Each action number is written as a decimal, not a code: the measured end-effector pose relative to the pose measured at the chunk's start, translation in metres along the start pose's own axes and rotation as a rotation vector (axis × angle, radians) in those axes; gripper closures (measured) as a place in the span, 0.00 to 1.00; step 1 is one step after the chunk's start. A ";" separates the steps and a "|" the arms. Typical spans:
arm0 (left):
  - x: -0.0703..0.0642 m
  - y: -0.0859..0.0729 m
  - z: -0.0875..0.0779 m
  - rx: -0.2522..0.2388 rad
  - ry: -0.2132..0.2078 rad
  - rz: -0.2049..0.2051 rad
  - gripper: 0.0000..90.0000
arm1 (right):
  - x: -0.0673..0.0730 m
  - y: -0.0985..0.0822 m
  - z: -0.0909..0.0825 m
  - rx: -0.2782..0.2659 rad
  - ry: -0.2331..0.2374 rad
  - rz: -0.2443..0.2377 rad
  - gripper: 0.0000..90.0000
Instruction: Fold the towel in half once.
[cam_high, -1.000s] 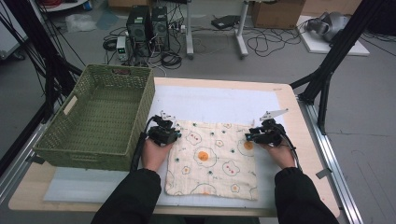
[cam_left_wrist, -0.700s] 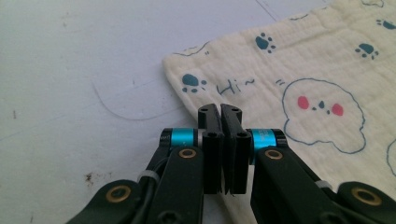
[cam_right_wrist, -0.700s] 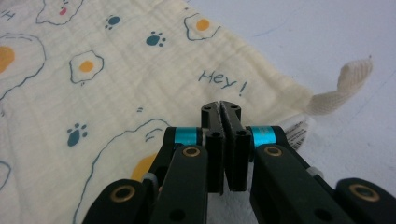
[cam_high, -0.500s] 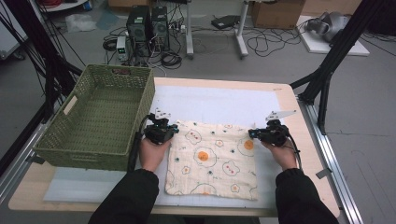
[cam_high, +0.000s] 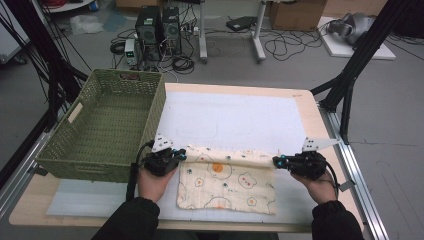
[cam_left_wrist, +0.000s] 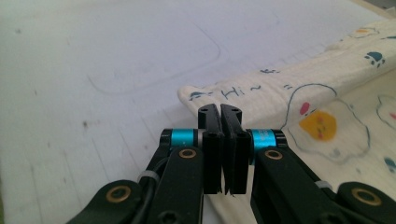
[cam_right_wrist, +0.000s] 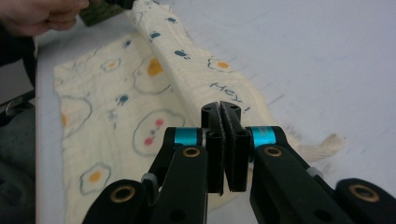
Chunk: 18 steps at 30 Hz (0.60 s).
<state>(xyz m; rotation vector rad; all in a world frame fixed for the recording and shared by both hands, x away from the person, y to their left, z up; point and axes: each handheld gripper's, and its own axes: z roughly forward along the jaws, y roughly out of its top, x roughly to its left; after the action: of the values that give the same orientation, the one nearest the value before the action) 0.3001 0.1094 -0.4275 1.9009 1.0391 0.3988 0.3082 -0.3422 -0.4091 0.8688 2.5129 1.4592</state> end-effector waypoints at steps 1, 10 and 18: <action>-0.001 -0.004 -0.001 0.017 -0.007 0.012 0.96 | 0.002 -0.005 0.002 0.018 0.012 0.005 0.98; 0.006 0.004 -0.002 0.032 -0.086 -0.073 0.69 | 0.001 -0.011 0.000 0.012 -0.015 0.033 0.72; 0.007 0.021 0.019 0.054 -0.077 -0.098 0.65 | -0.006 -0.001 0.025 0.076 -0.027 0.021 0.61</action>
<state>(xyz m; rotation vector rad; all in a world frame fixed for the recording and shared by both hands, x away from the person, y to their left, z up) 0.3271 0.0994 -0.4216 1.8891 1.0961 0.2426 0.3218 -0.3268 -0.4239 0.9239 2.5623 1.3556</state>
